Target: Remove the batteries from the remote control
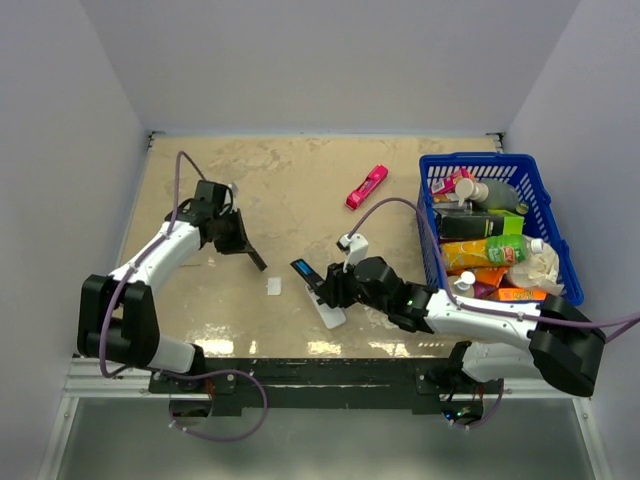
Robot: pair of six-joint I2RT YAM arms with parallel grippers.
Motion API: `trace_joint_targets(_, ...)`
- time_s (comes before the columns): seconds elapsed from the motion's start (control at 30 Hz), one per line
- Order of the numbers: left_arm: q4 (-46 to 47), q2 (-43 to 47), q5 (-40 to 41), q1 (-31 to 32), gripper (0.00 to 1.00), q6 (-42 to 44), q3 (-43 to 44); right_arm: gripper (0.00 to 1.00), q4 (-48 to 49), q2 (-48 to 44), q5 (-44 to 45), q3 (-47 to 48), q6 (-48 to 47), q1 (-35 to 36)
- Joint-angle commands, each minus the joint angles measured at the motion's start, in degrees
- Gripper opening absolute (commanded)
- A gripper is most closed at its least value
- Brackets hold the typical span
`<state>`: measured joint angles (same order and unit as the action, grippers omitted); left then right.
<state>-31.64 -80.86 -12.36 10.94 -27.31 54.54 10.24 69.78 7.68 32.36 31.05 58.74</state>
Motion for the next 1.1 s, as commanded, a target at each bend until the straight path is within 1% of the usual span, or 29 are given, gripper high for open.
trace_joint_targets(0.0, -3.96, -3.86, 8.22, -0.48, 0.0, 3.23, 2.85, 0.07, 0.57, -1.22, 2.86, 3.67, 0.15, -0.21)
trace_joint_targets(0.2, -4.84, -7.64, 11.12, -0.48, 0.0, 3.4, 2.85, 0.07, 1.45, -1.05, 2.07, 3.85, 0.77, -0.21)
trace_joint_targets(0.3, -4.84, -8.79, 10.61, -0.48, 0.0, 3.49, 2.94, 0.07, 1.89, -0.96, 1.72, 3.5, 0.86, -0.21)
trace_joint_targets(0.4, -4.22, -9.32, 9.03, -0.48, 0.13, 3.32, 2.85, 0.07, 2.06, -0.87, 1.72, 3.32, 0.94, -0.21)
trace_joint_targets(0.43, -3.87, -9.32, 8.41, -0.48, 0.22, 3.32, 3.02, 0.07, 2.06, -0.79, 1.81, 3.32, 1.03, -0.21)
trace_joint_targets(0.47, -3.87, -9.58, 7.88, -0.48, 0.27, 2.97, 3.2, 0.07, 2.15, -0.61, 1.72, 3.32, 0.95, -0.21)
trace_joint_targets(0.5, -3.87, -9.67, 7.09, -0.48, 0.35, 2.88, 3.64, 0.07, 2.15, -0.61, 1.81, 3.41, 0.94, -0.21)
trace_joint_targets(0.57, -3.96, -9.76, 6.21, -0.57, 0.4, 2.61, 4.25, 0.07, 2.24, -0.52, 1.81, 3.41, 0.94, -0.21)
trace_joint_targets(0.6, -4.13, -9.76, 5.69, -0.48, 0.47, 2.53, 4.95, 0.07, 2.24, -0.61, 1.81, 3.5, 1.03, -0.21)
trace_joint_targets(0.63, -4.39, -9.23, 5.42, -0.48, 0.51, 2.44, 5.22, 0.07, 2.24, -0.52, 1.81, 3.59, 1.03, -0.21)
trace_joint_targets(0.7, -3.35, -8.09, 3.41, -0.48, 0.56, 2.79, 5.66, 0.07, 2.15, -0.61, 1.81, 3.85, 1.3, -0.21)
trace_joint_targets(0.83, 0.6, -1.17, -1.78, -0.48, 0.64, 3.58, 4.7, 0.07, 1.98, -0.52, 2.77, 5.25, 2.96, -0.21)
trace_joint_targets(0.97, 4.99, 4.65, -10.65, -0.48, 0.66, 1.22, 2.5, 0.07, 1.97, 1.75, 2.69, 8.67, 5.51, -0.21)
trace_joint_targets(1.0, 7.53, 5.7, -14.67, -0.48, 0.66, 0.51, 0.93, 0.06, 2.32, 2.29, 2.17, 9.21, 5.69, -0.21)
trace_joint_targets(1.07, 9.83, 8.25, -17.86, -0.39, 0.66, -1.16, -0.66, 0.06, 3.12, 3.17, 1.11, 10.09, 6.13, -0.21)
